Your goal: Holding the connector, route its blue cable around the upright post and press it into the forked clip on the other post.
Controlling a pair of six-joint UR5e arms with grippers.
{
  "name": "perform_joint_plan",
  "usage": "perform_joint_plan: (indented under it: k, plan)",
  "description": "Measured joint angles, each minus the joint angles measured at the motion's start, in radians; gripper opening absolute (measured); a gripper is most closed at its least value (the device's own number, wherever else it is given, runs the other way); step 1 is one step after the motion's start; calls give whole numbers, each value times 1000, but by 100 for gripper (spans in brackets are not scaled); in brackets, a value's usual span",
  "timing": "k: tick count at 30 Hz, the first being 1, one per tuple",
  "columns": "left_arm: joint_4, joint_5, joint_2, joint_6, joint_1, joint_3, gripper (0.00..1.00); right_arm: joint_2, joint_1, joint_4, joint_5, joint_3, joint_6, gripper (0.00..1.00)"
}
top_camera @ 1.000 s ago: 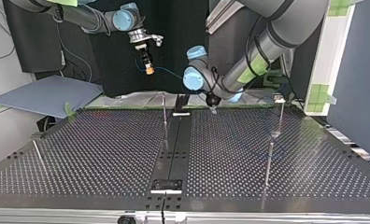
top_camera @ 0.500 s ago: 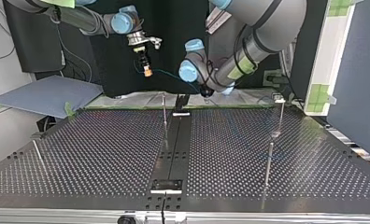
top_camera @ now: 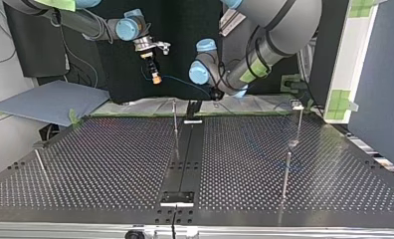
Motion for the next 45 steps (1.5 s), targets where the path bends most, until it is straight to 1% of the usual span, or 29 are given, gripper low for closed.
perform_joint_plan:
  k: [5, 8, 12, 19, 21, 26, 31, 36, 41, 45]
  plan:
    - [38, 41, -42, -39, -3, 0, 100, 0, -8, 4, -25, -3, 0, 0]
    - [63, 68, -69, -66, -5, 0, 100, 0, -14, 9, -35, -6, 0, 0]
    - [76, 105, -89, -104, -5, 0, 100, 0, -21, 13, -41, -9, 0, 0]
    - [85, 164, -94, -168, -6, 0, 100, 0, -41, 12, -48, -11, 0, 0]
    - [91, 180, -94, -186, -6, -1, 100, 0, -48, 11, -55, -13, 0, 0]
    - [108, 201, -94, -230, -5, -1, 100, 0, -61, 14, -76, -18, 1, 0]
    - [132, 219, -95, -273, -6, -11, 100, 1, -67, 18, -98, -23, 2, 0]
    - [177, 257, -95, -322, -4, -37, 100, 1, -71, 18, -125, -25, 4, 0]
    - [226, 300, -95, -371, -3, -48, 100, 1, -74, 19, -150, -27, 6, 0]
    - [246, 324, -95, -402, -5, -49, 100, 1, -75, 20, -157, -29, 7, 0]
